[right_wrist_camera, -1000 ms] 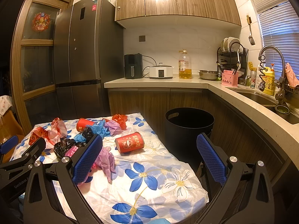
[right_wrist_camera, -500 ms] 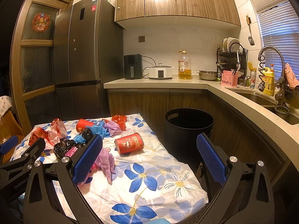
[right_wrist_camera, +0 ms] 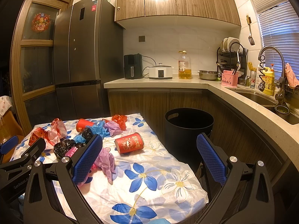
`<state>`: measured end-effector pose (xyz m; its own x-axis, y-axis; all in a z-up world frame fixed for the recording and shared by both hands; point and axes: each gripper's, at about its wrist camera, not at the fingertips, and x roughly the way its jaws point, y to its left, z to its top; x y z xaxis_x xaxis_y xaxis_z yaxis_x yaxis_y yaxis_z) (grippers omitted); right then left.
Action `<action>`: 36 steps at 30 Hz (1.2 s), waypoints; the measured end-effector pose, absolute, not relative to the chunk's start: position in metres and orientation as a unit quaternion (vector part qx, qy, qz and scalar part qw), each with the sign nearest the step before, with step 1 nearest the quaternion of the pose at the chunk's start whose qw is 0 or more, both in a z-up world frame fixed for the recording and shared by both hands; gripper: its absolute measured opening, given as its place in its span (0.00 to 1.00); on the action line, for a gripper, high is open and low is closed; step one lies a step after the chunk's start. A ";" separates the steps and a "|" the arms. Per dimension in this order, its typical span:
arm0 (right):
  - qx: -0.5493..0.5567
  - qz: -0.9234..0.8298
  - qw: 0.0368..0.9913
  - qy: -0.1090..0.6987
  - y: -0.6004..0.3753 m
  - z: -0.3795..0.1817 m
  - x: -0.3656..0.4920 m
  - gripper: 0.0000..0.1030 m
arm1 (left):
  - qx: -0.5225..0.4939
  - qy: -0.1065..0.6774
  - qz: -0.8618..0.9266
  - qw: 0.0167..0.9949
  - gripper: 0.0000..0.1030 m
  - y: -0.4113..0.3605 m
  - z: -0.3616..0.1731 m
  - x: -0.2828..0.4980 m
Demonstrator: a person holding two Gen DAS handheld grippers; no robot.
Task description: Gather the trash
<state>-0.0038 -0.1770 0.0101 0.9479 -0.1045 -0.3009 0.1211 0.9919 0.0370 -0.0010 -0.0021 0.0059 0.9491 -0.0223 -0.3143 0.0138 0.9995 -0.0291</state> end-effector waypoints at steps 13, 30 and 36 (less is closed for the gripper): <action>0.027 -0.057 0.986 0.152 -0.176 0.008 -0.003 0.95 | -0.013 0.159 -0.012 0.987 0.95 -0.002 0.006 -0.001; 0.026 0.002 0.985 0.173 -0.171 -0.028 0.032 0.95 | -0.023 0.153 0.021 0.988 0.95 0.021 -0.049 0.011; 0.032 0.038 0.982 0.182 -0.168 -0.048 0.050 0.89 | 0.001 0.164 0.007 0.986 0.95 0.005 -0.074 0.033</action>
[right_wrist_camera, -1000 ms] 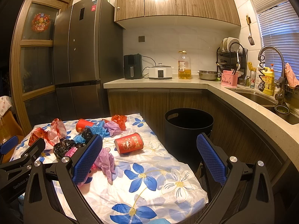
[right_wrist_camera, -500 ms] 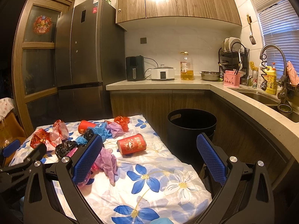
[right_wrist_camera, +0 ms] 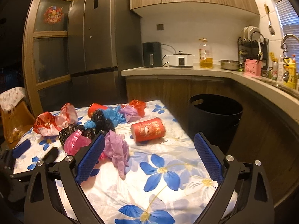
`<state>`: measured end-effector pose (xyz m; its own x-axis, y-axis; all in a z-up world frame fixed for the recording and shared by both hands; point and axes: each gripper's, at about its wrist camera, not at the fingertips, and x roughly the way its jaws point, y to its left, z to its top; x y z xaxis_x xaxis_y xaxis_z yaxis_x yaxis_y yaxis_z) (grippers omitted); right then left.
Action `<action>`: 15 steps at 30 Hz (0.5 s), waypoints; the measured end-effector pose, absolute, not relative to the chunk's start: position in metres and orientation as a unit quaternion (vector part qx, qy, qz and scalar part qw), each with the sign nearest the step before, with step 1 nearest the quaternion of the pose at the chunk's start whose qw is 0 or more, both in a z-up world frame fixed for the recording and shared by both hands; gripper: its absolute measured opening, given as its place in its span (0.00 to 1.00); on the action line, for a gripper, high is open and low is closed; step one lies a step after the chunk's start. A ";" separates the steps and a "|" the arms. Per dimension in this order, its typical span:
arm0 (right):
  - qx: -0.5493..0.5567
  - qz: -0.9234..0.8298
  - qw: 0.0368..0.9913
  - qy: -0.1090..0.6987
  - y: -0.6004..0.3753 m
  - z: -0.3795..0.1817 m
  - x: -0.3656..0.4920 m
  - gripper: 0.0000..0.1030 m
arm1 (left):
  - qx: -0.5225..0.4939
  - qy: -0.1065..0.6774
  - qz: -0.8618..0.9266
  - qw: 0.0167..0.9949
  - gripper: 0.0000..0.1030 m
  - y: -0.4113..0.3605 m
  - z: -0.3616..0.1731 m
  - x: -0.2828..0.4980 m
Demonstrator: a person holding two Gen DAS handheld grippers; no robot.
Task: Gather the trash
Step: 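Grasp the pink bag with the left tool while the right tool grasps the purple bag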
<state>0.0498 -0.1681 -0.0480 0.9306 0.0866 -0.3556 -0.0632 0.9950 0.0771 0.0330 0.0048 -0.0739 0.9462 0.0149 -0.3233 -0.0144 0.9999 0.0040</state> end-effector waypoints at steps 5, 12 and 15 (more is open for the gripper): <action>0.036 0.054 0.980 0.191 -0.168 -0.064 0.070 0.87 | 0.004 0.191 -0.001 0.981 0.73 0.000 -0.094 0.062; 0.032 0.080 0.967 0.239 -0.158 -0.090 0.102 0.67 | -0.011 0.250 -0.020 0.968 0.14 0.007 -0.118 0.084; 0.036 0.104 0.962 0.249 -0.148 -0.098 0.112 0.59 | -0.029 0.253 -0.025 0.967 0.07 0.014 -0.118 0.084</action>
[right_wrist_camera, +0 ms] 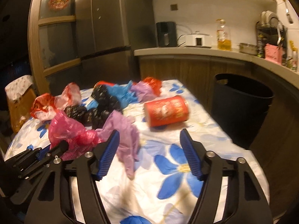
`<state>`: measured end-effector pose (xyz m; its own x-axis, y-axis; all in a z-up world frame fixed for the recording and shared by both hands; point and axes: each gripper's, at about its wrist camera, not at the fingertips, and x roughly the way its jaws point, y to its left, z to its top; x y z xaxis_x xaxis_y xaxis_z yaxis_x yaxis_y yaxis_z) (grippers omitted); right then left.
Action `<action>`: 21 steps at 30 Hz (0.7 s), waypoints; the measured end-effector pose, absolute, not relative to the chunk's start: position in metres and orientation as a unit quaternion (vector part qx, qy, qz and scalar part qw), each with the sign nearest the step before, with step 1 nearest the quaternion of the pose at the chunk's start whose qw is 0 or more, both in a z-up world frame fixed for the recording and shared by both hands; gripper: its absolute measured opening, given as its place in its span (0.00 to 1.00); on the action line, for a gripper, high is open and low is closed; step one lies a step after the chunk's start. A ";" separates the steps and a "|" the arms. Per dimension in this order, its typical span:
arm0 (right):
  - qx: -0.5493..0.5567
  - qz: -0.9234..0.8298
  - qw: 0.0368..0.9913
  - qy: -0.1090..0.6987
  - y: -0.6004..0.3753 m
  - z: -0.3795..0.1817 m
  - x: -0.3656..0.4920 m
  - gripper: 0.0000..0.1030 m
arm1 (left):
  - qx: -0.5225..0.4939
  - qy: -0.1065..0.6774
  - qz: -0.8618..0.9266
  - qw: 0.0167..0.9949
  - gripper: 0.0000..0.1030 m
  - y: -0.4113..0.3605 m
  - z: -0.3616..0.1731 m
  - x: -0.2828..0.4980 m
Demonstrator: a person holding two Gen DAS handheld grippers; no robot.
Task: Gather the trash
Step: 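Grasp the pink bag with the left tool while the right tool grasps the purple bag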
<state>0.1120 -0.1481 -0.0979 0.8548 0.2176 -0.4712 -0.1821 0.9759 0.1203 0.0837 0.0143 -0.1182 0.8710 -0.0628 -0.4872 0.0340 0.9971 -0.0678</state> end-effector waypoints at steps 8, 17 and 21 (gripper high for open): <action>0.023 0.130 0.952 0.275 -0.121 -0.113 0.144 0.35 | -0.061 0.237 -0.015 0.970 0.06 0.034 -0.095 0.063; 0.019 0.147 0.948 0.283 -0.122 -0.117 0.139 0.03 | -0.056 0.224 0.005 0.973 0.06 0.038 -0.075 0.055; 0.030 0.150 0.956 0.250 -0.141 -0.089 0.123 0.02 | -0.053 0.213 0.002 0.976 0.06 0.035 -0.062 0.056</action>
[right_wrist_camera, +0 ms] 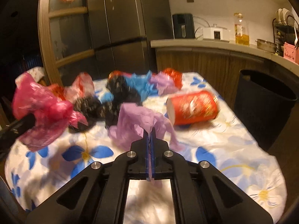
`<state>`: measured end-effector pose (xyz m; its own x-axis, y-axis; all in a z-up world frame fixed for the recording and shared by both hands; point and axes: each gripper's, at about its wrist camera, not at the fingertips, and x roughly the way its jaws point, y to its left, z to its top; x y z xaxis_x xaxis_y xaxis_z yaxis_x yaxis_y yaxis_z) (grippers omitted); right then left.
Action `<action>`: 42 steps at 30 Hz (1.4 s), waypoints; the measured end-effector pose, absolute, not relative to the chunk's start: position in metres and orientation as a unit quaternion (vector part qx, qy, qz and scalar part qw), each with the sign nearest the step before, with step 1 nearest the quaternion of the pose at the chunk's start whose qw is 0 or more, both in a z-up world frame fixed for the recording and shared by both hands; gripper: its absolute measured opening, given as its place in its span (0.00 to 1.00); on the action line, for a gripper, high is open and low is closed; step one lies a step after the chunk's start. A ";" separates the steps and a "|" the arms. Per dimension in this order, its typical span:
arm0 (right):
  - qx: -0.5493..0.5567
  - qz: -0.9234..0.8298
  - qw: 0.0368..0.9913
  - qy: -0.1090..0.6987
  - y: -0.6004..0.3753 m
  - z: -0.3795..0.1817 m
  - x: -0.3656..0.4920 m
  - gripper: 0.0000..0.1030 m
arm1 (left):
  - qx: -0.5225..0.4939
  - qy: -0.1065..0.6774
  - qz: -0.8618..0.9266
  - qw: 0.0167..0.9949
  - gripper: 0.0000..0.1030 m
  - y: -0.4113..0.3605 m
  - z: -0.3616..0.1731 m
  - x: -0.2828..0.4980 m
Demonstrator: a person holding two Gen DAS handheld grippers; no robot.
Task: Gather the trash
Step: 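Grasp the pink bag with the left tool while the right tool grasps the purple bag, then carry both bags over the black bin and open both tools to drop them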
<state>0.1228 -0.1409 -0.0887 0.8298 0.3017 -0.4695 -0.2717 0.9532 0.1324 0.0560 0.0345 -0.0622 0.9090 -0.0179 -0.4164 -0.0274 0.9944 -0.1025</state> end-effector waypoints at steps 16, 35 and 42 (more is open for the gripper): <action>0.049 0.074 0.984 0.151 -0.237 -0.003 0.106 0.02 | -0.026 0.157 -0.108 0.981 0.06 -0.053 0.008 0.106; 0.091 -0.069 0.990 0.088 -0.373 0.027 0.172 0.02 | -0.010 0.125 -0.224 0.966 0.06 -0.225 0.025 0.227; 0.091 -0.077 0.988 0.097 -0.392 0.019 0.191 0.02 | -0.004 0.143 -0.236 0.961 0.06 -0.265 0.007 0.257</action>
